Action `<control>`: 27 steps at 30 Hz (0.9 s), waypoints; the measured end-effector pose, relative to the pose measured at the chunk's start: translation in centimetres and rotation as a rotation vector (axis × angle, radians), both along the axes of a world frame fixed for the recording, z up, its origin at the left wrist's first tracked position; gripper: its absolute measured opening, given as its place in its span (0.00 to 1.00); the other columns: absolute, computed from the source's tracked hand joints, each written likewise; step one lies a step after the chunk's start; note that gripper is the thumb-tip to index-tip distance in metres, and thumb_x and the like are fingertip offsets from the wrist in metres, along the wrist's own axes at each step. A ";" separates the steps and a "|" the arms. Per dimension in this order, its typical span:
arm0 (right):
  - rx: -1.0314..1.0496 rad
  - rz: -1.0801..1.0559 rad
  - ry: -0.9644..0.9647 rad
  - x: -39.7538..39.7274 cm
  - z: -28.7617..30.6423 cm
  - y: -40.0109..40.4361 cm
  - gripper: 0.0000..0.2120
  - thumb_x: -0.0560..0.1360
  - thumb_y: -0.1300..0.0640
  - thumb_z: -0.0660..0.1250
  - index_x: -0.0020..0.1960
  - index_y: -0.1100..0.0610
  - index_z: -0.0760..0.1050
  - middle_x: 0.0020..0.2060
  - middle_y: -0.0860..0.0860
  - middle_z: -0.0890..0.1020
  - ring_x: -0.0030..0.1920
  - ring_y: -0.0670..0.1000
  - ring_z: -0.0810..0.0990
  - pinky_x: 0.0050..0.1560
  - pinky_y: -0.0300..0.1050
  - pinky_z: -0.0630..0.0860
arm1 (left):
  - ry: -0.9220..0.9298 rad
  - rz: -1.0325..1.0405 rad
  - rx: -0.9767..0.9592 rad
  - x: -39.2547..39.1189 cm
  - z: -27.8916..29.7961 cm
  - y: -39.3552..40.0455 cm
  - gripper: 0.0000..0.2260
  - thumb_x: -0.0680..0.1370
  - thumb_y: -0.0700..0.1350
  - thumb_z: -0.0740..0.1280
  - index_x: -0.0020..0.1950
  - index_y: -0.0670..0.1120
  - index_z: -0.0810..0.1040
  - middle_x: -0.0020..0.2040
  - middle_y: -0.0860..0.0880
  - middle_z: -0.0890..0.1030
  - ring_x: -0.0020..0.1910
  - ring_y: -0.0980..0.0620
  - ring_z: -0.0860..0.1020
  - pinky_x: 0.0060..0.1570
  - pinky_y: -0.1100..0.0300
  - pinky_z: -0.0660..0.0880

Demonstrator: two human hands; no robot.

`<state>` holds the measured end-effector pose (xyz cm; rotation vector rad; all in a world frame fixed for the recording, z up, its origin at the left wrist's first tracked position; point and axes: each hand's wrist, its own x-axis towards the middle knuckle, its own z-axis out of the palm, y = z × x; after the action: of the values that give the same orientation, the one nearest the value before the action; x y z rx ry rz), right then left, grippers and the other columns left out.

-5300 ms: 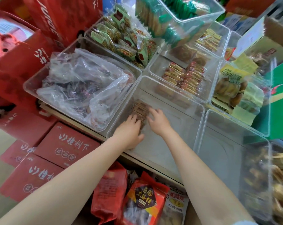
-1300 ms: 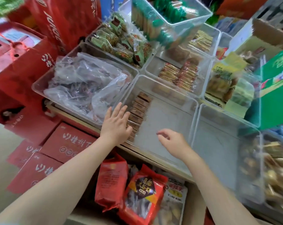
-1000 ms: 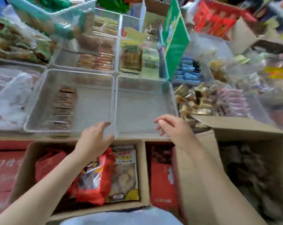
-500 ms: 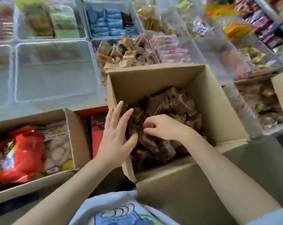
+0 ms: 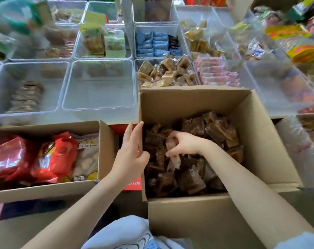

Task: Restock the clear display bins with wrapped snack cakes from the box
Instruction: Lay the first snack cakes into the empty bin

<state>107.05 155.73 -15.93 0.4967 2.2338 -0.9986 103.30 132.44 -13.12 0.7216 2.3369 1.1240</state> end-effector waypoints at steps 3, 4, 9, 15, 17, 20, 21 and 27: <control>-0.459 -0.403 0.222 0.1 2.9 1.1 0.28 0.73 0.52 0.76 0.70 0.53 0.68 0.55 0.53 0.81 0.52 0.50 0.84 0.50 0.46 0.82 | 0.008 -0.046 0.031 -0.7 0.0 0.4 0.38 0.79 0.34 0.63 0.80 0.63 0.51 0.82 0.58 0.53 0.78 0.61 0.57 0.62 0.77 0.56; -0.607 -0.484 0.287 0.1 4.1 1.0 0.26 0.75 0.57 0.74 0.70 0.54 0.68 0.53 0.54 0.81 0.51 0.51 0.85 0.50 0.46 0.81 | 0.003 -0.052 0.044 -1.2 0.1 0.5 0.39 0.79 0.34 0.63 0.80 0.63 0.51 0.82 0.58 0.54 0.79 0.59 0.55 0.67 0.75 0.57; -1.004 -0.644 0.456 -0.9 7.9 -0.5 0.22 0.73 0.56 0.74 0.64 0.60 0.72 0.52 0.58 0.81 0.55 0.56 0.82 0.56 0.51 0.80 | -0.027 -0.134 0.150 -3.8 0.8 -0.6 0.42 0.78 0.41 0.71 0.81 0.64 0.49 0.81 0.61 0.56 0.79 0.58 0.58 0.74 0.49 0.67; -0.919 -0.549 0.380 -5.5 11.1 -8.0 0.27 0.78 0.42 0.62 0.63 0.65 0.75 0.50 0.63 0.83 0.48 0.60 0.84 0.50 0.54 0.83 | 0.088 0.005 0.460 -7.4 5.6 -3.4 0.28 0.72 0.52 0.76 0.70 0.54 0.73 0.65 0.56 0.79 0.60 0.57 0.79 0.53 0.64 0.78; -0.796 -0.489 0.280 -8.0 11.6 -10.8 0.32 0.80 0.37 0.55 0.62 0.65 0.77 0.45 0.64 0.83 0.42 0.62 0.83 0.43 0.52 0.82 | -0.039 0.203 0.526 -9.7 6.8 -5.2 0.13 0.75 0.44 0.76 0.58 0.50 0.80 0.50 0.52 0.85 0.46 0.56 0.84 0.44 0.62 0.80; -0.631 -0.388 0.239 -12.1 11.5 -14.6 0.37 0.81 0.34 0.47 0.59 0.64 0.78 0.47 0.63 0.85 0.43 0.63 0.84 0.43 0.51 0.81 | -0.407 0.398 0.590 -14.1 7.2 -9.7 0.06 0.79 0.44 0.70 0.54 0.44 0.82 0.42 0.43 0.86 0.38 0.48 0.84 0.39 0.57 0.82; -0.606 -0.393 0.255 -13.6 11.4 -15.9 0.35 0.81 0.35 0.49 0.59 0.64 0.78 0.47 0.62 0.85 0.42 0.62 0.84 0.42 0.51 0.81 | -0.485 0.438 0.605 -15.7 6.8 -11.6 0.07 0.79 0.45 0.69 0.54 0.43 0.82 0.41 0.41 0.86 0.37 0.48 0.84 0.37 0.58 0.81; -0.456 -0.246 0.327 -23.4 9.3 -24.7 0.13 0.82 0.51 0.63 0.58 0.59 0.79 0.43 0.53 0.83 0.43 0.51 0.82 0.46 0.49 0.79 | -0.578 0.461 0.541 -23.6 3.7 -20.7 0.09 0.79 0.46 0.69 0.51 0.41 0.83 0.36 0.45 0.84 0.33 0.50 0.82 0.34 0.62 0.78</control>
<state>83.68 131.03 -6.61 0.4300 2.1467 -1.7717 79.70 111.77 -9.47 -0.0249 1.7415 1.9022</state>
